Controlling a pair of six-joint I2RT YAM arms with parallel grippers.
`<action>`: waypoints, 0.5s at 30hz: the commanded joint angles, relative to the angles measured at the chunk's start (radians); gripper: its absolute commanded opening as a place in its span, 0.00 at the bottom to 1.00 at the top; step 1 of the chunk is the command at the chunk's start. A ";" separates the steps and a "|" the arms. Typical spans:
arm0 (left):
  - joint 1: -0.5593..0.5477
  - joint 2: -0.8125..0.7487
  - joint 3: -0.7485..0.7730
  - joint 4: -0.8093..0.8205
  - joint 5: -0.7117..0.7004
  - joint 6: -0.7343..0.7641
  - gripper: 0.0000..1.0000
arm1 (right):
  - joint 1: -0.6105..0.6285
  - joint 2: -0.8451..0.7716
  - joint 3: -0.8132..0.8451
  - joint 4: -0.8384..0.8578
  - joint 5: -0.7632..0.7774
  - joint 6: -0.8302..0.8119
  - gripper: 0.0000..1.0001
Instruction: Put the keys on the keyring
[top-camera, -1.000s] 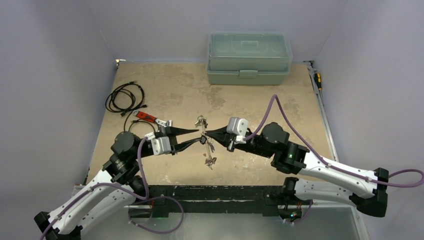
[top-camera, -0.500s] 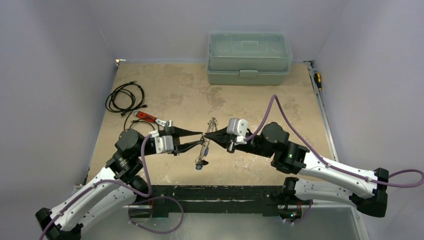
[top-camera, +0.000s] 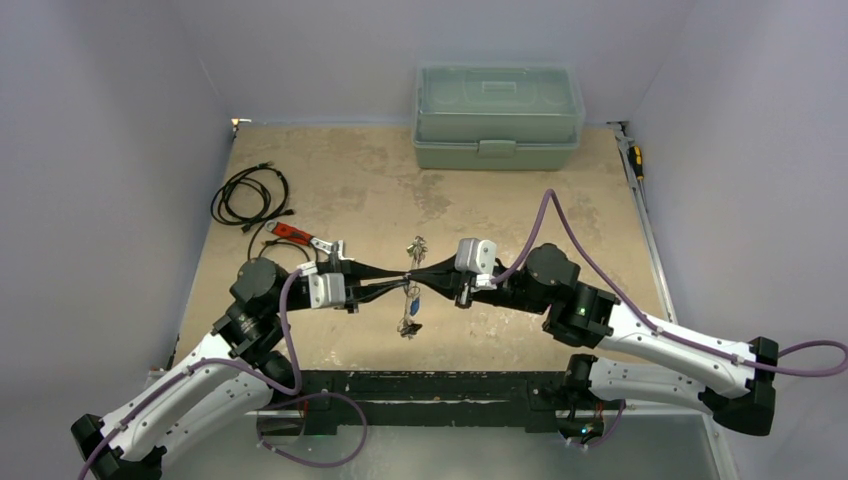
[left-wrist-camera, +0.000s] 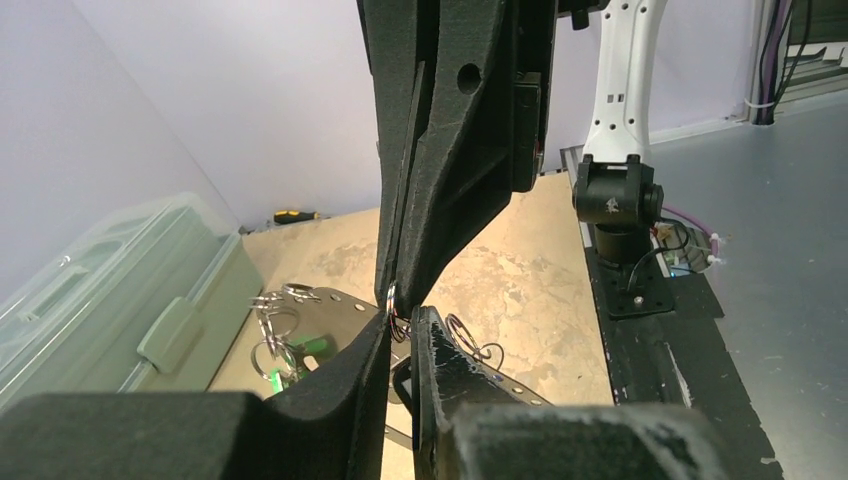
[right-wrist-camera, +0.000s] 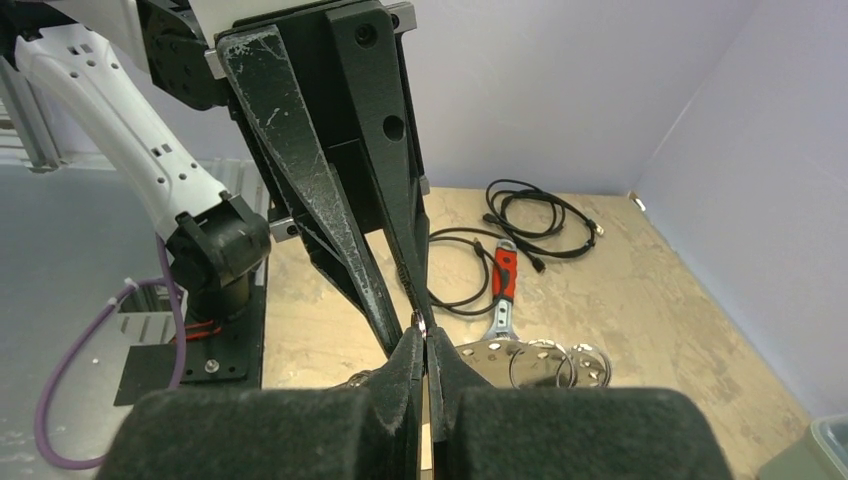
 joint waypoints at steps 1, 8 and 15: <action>-0.005 0.010 0.018 0.013 0.011 -0.004 0.08 | 0.002 -0.035 0.015 0.102 -0.053 0.018 0.00; -0.005 0.012 0.020 0.008 0.013 0.000 0.00 | 0.002 -0.037 0.015 0.104 -0.063 0.018 0.00; -0.005 0.000 0.018 -0.003 0.008 0.016 0.00 | 0.002 -0.043 0.020 0.078 -0.065 0.009 0.00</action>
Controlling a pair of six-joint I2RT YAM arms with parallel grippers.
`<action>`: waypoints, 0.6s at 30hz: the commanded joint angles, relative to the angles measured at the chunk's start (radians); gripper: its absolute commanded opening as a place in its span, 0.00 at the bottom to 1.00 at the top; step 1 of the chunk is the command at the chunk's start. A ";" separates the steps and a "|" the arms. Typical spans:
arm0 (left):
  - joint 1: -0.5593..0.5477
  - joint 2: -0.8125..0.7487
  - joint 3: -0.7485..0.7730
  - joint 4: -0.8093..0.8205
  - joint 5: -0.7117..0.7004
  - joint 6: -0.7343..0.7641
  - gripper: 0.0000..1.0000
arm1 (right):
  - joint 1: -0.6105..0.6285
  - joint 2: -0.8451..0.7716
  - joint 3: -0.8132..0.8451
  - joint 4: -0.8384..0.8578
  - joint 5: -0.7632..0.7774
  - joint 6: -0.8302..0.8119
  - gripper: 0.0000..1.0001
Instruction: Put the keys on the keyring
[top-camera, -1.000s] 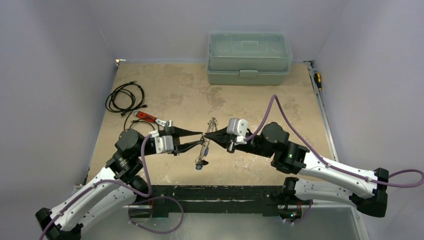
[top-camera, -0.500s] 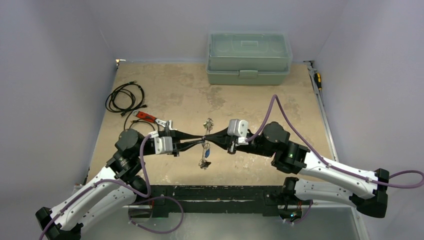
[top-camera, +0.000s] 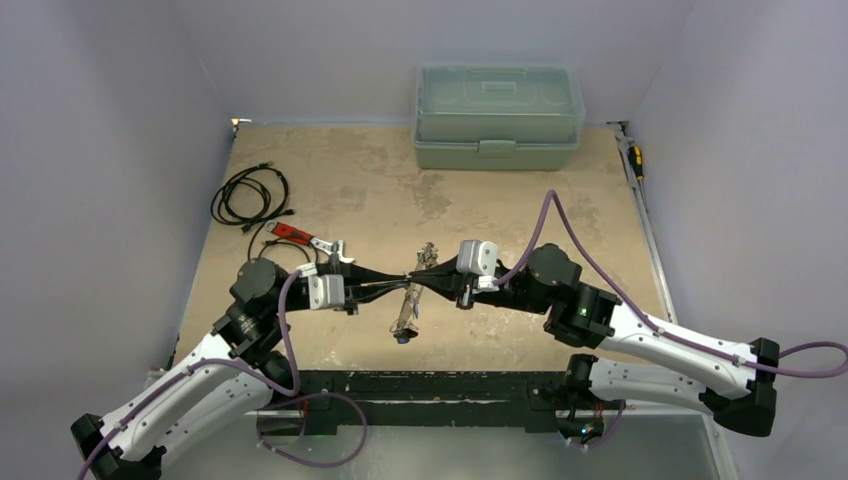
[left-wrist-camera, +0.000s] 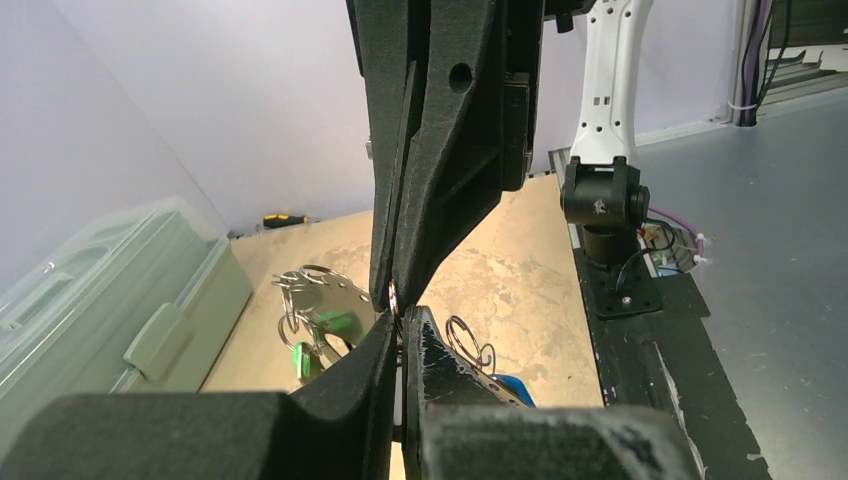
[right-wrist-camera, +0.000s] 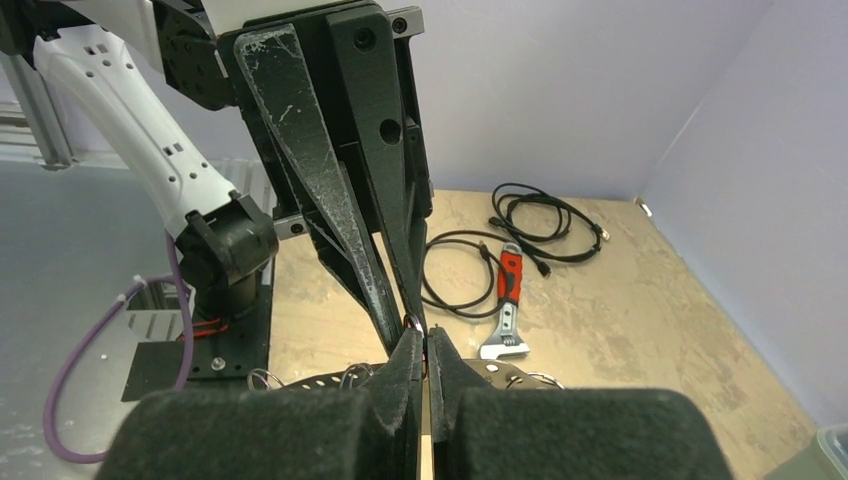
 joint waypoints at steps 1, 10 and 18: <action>-0.002 -0.002 0.019 -0.011 -0.014 0.030 0.00 | 0.005 -0.033 0.027 0.069 -0.040 0.009 0.00; -0.001 -0.003 0.029 -0.043 -0.041 0.051 0.00 | 0.005 0.010 0.147 -0.190 -0.024 -0.053 0.20; -0.001 0.000 0.031 -0.052 -0.052 0.058 0.00 | 0.005 0.035 0.252 -0.387 0.012 -0.122 0.37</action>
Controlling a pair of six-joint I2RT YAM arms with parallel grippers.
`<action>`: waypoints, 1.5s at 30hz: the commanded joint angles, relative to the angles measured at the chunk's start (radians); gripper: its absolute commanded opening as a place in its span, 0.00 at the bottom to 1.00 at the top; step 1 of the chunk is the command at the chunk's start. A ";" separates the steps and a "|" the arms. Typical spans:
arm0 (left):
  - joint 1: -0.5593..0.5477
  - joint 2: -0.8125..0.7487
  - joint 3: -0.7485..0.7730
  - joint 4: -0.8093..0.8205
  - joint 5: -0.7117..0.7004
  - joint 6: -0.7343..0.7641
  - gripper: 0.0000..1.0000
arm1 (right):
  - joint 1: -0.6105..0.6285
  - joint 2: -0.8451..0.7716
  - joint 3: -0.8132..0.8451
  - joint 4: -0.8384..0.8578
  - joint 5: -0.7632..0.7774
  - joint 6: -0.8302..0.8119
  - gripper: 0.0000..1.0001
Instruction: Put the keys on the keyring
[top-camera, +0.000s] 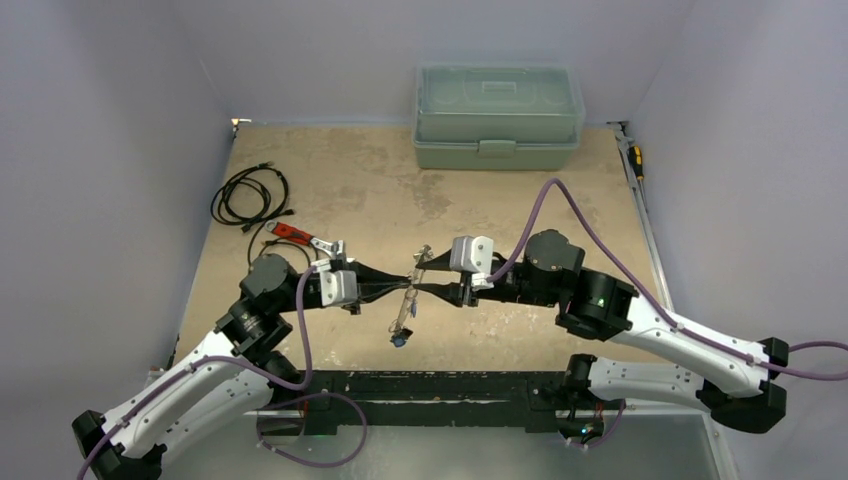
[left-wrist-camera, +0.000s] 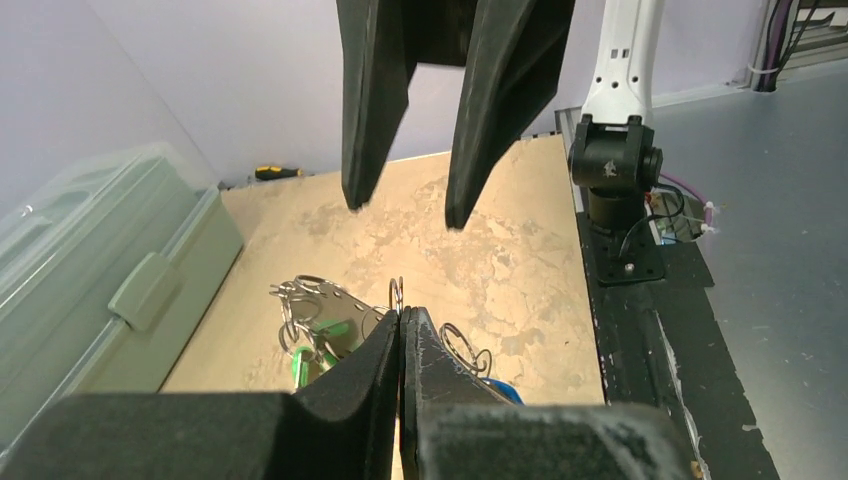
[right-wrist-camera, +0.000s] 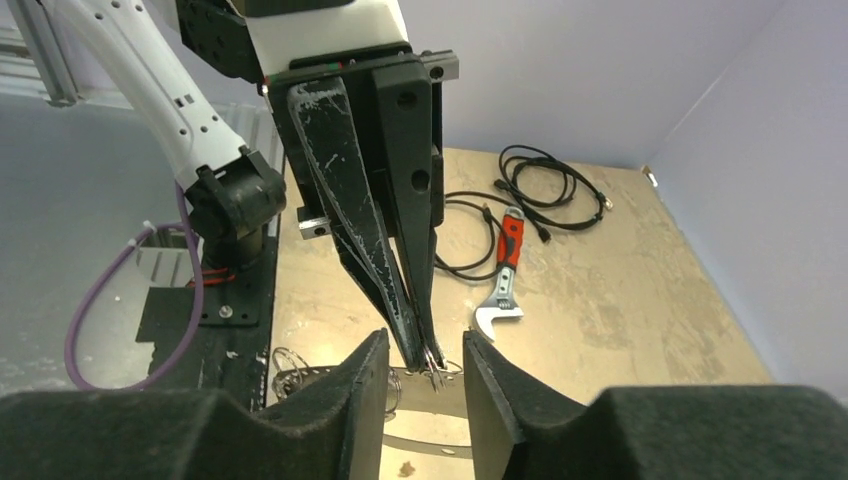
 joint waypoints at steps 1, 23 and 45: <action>0.005 -0.004 0.031 0.023 -0.022 0.028 0.00 | 0.003 0.004 0.091 -0.126 0.018 -0.061 0.39; 0.004 0.012 0.043 -0.007 0.007 0.044 0.00 | 0.003 0.207 0.322 -0.431 0.057 -0.197 0.31; 0.004 0.008 0.044 -0.010 0.013 0.047 0.00 | 0.003 0.267 0.332 -0.449 0.045 -0.201 0.21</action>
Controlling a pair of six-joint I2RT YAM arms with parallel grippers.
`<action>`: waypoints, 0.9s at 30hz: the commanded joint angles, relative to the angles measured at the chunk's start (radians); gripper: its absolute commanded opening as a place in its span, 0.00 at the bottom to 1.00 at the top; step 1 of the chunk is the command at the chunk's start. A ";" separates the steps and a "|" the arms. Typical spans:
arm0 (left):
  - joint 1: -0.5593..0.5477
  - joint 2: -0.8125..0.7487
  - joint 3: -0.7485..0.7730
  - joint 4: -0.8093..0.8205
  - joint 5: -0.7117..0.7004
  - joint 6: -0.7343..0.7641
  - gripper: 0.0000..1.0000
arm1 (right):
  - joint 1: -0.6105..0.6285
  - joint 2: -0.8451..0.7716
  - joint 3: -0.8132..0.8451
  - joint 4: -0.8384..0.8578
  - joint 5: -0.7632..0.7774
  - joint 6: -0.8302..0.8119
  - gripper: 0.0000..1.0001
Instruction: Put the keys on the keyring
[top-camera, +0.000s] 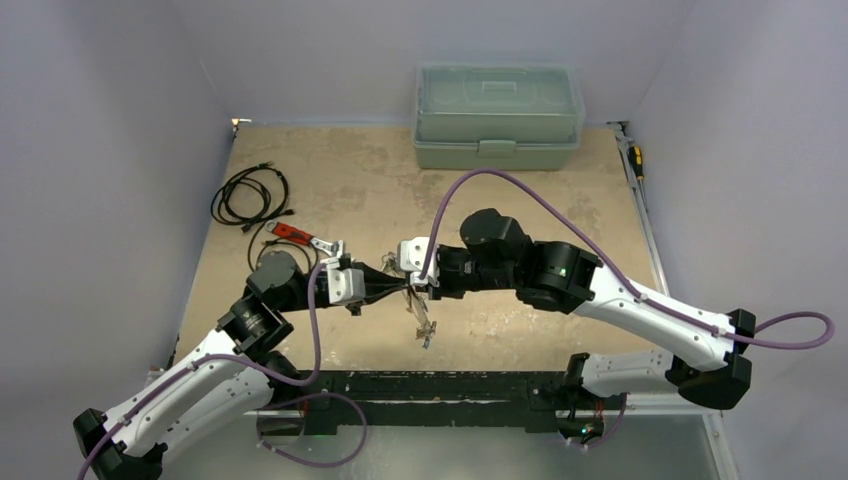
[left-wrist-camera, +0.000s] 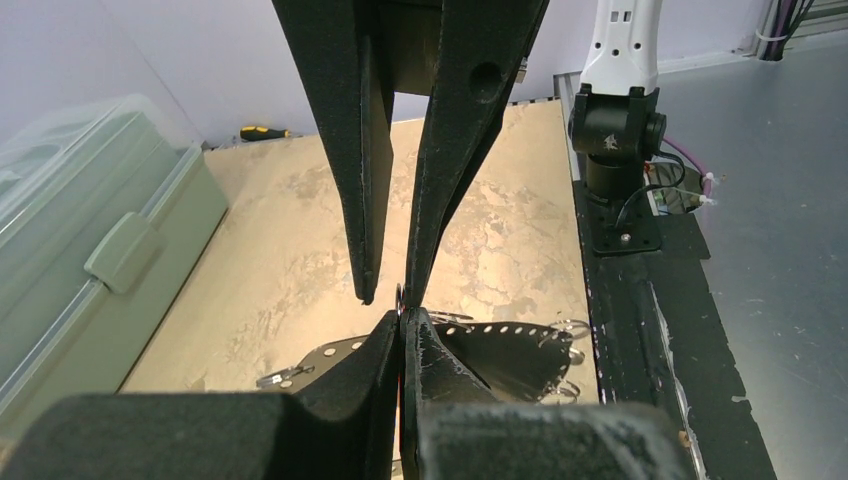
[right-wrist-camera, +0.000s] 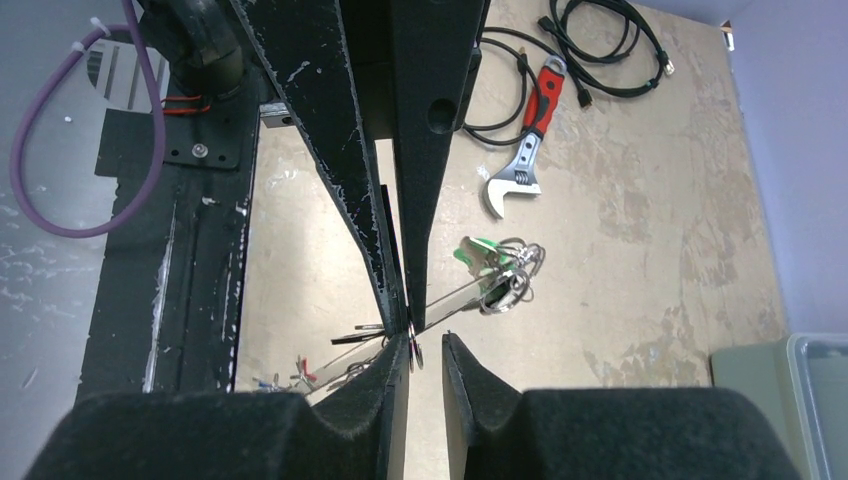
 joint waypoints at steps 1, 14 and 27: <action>0.000 -0.009 0.044 0.074 0.025 0.021 0.00 | 0.003 0.006 0.038 0.000 -0.006 -0.009 0.21; 0.000 -0.013 0.045 0.072 0.018 0.025 0.00 | 0.003 0.004 0.030 -0.029 0.020 -0.014 0.23; 0.000 -0.008 0.044 0.075 0.022 0.024 0.00 | 0.003 0.003 0.028 -0.021 0.013 -0.012 0.21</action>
